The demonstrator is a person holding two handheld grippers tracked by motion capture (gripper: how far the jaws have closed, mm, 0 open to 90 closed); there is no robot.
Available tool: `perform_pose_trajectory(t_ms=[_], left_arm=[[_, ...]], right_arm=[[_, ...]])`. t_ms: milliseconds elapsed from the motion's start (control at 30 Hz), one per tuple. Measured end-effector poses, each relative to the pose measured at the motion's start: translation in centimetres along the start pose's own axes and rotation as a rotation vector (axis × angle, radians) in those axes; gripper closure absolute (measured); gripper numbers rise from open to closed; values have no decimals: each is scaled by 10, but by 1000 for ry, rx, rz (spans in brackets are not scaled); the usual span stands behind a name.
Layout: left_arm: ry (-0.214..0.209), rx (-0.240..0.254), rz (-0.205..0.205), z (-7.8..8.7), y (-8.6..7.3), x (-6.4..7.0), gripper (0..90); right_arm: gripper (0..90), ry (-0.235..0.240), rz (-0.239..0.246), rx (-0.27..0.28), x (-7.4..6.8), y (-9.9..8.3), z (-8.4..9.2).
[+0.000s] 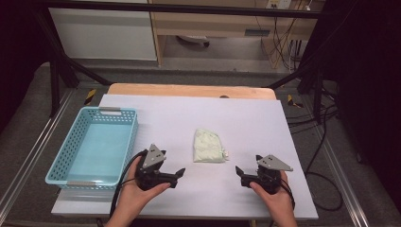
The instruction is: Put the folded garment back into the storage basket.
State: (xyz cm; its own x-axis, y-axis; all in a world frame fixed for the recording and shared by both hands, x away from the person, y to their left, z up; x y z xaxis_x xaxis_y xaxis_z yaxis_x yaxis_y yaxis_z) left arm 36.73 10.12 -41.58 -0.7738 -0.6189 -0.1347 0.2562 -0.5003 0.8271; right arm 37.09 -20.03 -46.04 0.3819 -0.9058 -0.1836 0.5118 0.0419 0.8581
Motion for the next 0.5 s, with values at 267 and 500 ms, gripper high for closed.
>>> perform_pose_trajectory(t_ms=[267,500], left_arm=[[-15,-45,-59,-37,6,9,132],[-21,-60,-67,-57,6,11,176]], right_arm=[[106,0,8,-4,-1,-1,0],[94,-6,15,-1,-1,-1,0]])
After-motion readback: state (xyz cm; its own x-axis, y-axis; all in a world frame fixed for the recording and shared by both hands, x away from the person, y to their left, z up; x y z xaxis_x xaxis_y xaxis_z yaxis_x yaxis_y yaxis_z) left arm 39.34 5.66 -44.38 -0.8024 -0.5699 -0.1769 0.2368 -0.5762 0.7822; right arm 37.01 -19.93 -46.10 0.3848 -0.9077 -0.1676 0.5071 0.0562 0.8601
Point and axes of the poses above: each handheld gripper's, and its own axes: z roughly backward along the jaws, y roughly out of its top, x roughly to its right, the point moved 5 cm from there along -z, roughly forward along the jaws, and after that the axes turned 11 degrees about -z, right-handed, at the moved point
